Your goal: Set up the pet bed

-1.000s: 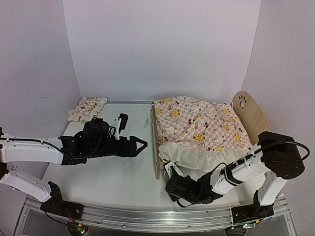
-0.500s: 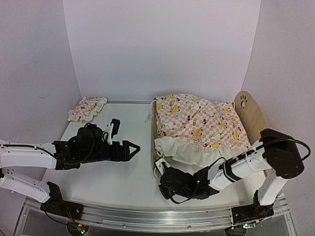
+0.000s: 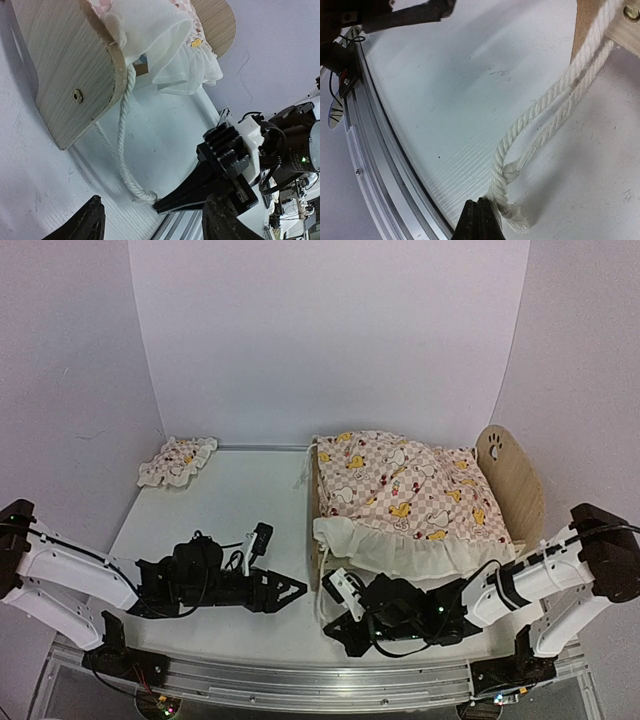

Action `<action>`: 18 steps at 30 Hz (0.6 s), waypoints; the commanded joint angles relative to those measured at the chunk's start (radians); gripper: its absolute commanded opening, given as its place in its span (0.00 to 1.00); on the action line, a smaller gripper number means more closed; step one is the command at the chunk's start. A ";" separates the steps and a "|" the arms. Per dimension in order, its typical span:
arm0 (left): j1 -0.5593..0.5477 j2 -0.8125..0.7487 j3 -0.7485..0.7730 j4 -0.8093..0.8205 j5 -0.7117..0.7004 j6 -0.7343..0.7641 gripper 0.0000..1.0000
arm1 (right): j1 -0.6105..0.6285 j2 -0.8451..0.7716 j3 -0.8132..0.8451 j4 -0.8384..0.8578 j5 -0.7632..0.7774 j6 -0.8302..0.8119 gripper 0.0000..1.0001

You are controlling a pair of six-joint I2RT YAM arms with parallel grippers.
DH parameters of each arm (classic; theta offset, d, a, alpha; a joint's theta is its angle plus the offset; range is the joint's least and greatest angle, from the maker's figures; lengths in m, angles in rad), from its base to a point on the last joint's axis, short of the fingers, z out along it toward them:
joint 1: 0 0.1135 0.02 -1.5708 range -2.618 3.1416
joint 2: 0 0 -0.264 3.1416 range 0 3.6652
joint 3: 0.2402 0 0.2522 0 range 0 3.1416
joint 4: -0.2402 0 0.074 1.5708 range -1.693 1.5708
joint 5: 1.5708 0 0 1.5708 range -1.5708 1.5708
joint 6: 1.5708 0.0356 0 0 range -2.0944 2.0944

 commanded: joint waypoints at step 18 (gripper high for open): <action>0.003 0.286 0.090 0.161 0.290 -0.145 0.45 | 0.000 -0.131 -0.069 0.248 -0.077 -0.098 0.00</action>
